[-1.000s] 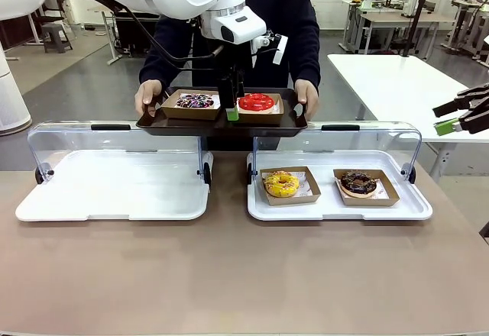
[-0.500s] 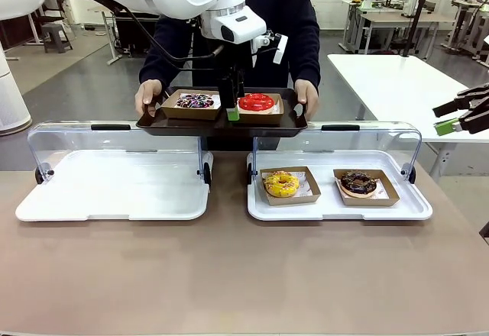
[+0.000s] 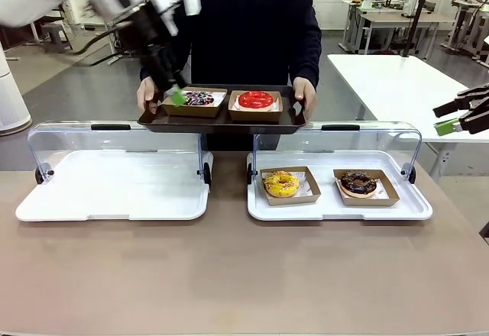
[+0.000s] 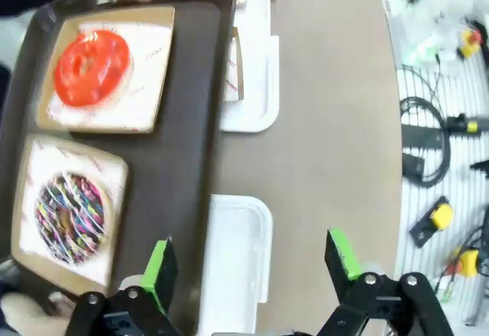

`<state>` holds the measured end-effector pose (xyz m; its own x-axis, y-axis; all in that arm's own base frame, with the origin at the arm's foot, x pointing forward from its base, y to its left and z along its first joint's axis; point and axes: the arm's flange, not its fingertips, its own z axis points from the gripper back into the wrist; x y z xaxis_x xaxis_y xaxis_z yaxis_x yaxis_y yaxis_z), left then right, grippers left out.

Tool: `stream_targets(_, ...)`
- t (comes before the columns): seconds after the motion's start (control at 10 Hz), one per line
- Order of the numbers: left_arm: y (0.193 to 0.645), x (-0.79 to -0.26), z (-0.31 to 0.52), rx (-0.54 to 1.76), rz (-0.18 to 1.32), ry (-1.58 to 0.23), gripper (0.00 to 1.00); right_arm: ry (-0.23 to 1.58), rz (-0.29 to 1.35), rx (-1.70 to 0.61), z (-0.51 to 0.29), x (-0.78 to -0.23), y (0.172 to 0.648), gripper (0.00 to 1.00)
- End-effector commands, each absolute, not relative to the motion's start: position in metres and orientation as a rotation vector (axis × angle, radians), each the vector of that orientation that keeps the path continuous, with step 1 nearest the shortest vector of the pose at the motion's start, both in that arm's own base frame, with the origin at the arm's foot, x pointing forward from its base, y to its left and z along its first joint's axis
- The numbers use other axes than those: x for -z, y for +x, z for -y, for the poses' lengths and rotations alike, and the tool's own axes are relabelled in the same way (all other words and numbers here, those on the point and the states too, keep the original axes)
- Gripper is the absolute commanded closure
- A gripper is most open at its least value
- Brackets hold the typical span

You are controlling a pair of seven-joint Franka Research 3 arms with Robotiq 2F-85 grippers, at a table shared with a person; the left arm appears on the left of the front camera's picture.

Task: Provide the desired donut to the person.
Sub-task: Place the picked Paper togo box onto the Handle tray extended by the person.

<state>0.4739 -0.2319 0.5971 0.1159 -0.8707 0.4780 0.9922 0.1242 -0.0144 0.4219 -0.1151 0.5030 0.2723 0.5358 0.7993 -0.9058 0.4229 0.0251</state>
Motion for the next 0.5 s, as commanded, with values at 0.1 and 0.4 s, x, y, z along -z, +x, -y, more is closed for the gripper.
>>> stream_targets(0.1,0.409,-0.556,0.166,1.295,0.589,-0.461,0.00,0.549,0.803,-1.044,0.114,-0.502,0.422,0.00)
stream_targets(0.4,0.377,-0.530,0.098,1.138,0.685,-0.517,0.00,0.549,0.803,-1.044,0.114,-0.502,0.422,0.00)
